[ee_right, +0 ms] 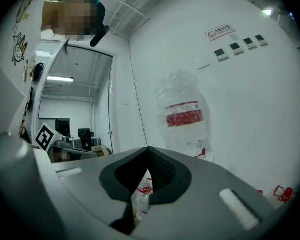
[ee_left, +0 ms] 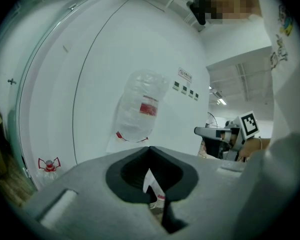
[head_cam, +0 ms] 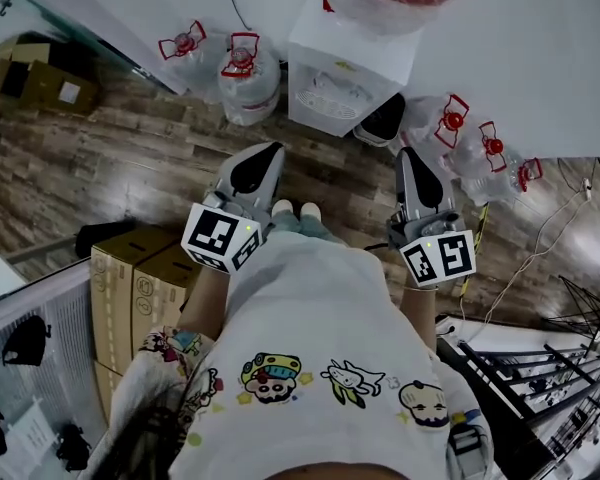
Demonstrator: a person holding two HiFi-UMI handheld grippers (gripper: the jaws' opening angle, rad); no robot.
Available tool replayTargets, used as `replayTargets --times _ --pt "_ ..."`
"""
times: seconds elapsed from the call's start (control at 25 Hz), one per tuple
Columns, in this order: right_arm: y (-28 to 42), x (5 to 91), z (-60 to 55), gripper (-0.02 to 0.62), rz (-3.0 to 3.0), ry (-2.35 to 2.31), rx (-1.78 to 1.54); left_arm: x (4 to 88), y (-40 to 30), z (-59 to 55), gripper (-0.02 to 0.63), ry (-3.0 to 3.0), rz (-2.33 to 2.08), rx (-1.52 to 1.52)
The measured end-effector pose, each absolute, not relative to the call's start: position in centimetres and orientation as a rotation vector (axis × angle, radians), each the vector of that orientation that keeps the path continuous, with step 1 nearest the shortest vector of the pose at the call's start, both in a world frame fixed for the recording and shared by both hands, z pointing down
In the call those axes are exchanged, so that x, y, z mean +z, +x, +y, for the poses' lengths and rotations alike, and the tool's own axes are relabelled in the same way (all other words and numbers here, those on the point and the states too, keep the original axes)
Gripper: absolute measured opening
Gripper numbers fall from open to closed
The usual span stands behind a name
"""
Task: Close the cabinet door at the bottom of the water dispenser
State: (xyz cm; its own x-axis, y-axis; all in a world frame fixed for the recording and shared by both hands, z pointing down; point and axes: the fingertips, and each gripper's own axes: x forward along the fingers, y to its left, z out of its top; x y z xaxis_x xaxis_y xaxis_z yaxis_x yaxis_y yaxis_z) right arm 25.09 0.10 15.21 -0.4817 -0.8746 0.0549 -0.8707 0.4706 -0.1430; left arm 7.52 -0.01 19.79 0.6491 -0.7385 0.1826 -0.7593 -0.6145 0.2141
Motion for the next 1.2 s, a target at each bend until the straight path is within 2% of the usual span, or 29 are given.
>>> replayTargets --times 1.2 --pt "24.35 15.92 -0.73 0.008 2.705 -1.535 -0.305 19.46 7.20 -0.81 0.000 2.611 -1.246 0.123"
